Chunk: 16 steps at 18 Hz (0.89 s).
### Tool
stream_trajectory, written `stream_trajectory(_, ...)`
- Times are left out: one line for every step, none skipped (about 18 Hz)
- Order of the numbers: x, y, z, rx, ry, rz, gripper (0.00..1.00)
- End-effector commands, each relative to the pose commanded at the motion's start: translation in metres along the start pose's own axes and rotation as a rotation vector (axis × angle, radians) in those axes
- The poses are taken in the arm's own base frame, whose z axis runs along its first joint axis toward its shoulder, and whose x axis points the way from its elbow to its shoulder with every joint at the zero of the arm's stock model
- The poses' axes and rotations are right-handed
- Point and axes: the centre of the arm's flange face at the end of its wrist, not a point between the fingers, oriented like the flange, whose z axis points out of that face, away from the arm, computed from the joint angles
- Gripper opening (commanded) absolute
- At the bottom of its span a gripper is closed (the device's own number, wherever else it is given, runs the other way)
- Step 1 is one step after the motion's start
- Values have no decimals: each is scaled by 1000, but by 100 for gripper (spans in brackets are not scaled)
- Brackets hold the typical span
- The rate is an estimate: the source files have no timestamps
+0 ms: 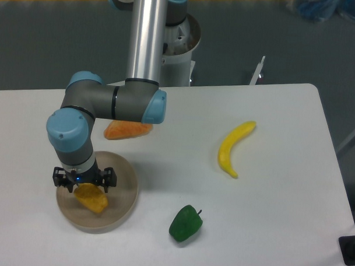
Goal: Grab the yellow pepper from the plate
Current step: 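Close the gripper around the yellow pepper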
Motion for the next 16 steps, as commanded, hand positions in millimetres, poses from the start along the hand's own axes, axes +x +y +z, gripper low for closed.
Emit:
stream_trajectory(0,0,3,-5,-1,-2,100)
stream_trajectory(0,0,3,-5,1,0,100)
stream_trajectory(0,0,4,-6,1,0,100)
stream_trajectory(0,0,5,-8,1,1,100)
stream_trajectory(0,-1,8,-12,0,4,100)
stream_trajectory(0,0,10,-15,0,4,100)
stream_trajectory(1,1,12,-18,0,10,100)
stream_trajectory(2,2,13,-20,-2,15,100)
stream_trajectory(2,2,13,-20,-2,21,100)
stream_trajectory(2,1,12,-15,-1,23,100)
stream_trajectory(2,1,12,-14,-1,23,99)
stream_trajectory(2,1,10,-11,-1,24,95)
stream_trajectory(2,1,11,-9,-1,26,88)
stream_trajectory(2,1,12,-11,-1,33,83)
stream_trajectory(2,1,12,-11,-1,49,79)
stream_trajectory(2,0,12,-9,-1,61,71)
